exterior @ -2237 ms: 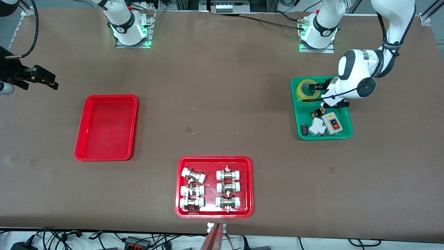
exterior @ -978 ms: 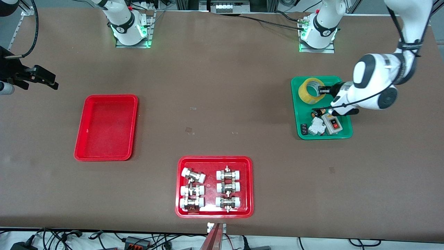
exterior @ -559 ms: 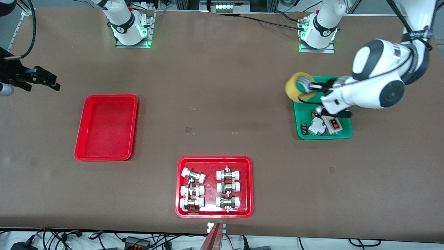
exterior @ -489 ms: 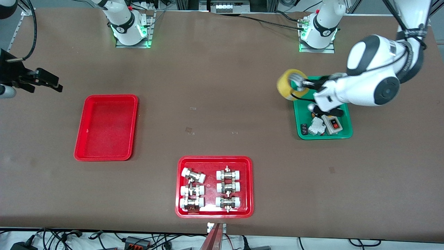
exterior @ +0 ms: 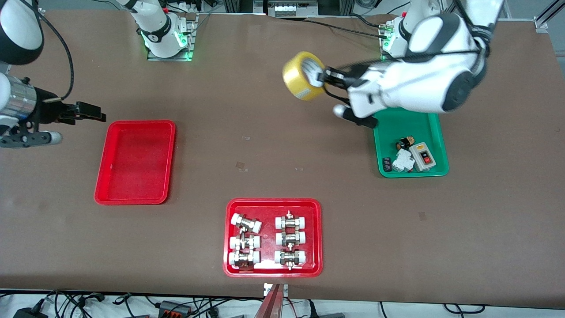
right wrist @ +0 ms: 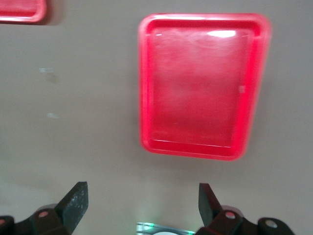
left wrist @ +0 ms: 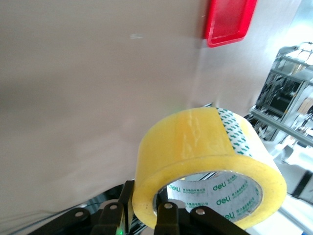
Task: Left arm passes tape to right arm into tray
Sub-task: 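Lift the tape with the left gripper while the right gripper approaches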
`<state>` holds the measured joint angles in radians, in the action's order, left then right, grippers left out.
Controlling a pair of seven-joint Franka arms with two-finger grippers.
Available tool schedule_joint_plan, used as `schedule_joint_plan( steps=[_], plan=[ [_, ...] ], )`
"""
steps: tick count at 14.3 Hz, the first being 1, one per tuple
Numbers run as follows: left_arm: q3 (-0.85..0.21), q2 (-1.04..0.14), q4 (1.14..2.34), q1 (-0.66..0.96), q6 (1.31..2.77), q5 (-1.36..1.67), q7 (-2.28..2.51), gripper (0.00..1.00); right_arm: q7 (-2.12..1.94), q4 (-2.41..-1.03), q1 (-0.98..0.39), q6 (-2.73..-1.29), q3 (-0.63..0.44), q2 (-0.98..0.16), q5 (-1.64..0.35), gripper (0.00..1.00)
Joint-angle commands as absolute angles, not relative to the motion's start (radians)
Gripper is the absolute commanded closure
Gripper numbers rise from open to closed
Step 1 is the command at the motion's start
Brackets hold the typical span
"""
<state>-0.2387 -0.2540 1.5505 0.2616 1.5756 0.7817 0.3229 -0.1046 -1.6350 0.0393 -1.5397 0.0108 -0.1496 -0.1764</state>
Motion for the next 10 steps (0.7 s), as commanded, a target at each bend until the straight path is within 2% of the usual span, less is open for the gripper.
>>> schedule_joint_plan(
  steps=[1, 6, 10],
  plan=[
    [-0.230, -0.380, 1.379, 0.305, 1.592, 0.869, 0.443, 1.00, -0.129, -1.595, 0.031, -1.493, 0.012, -0.158, -0.334, 0.00],
    [-0.230, -0.420, 1.374, 0.314, 1.674, 0.933, 0.451, 1.00, -0.112, -1.566, -0.104, -1.564, 0.034, -0.155, -0.659, 0.00],
    [-0.230, -0.417, 1.374, 0.305, 1.672, 0.930, 0.451, 1.00, 0.071, -1.508, -0.273, -1.693, 0.034, -0.158, -0.745, 0.00]
  ],
)
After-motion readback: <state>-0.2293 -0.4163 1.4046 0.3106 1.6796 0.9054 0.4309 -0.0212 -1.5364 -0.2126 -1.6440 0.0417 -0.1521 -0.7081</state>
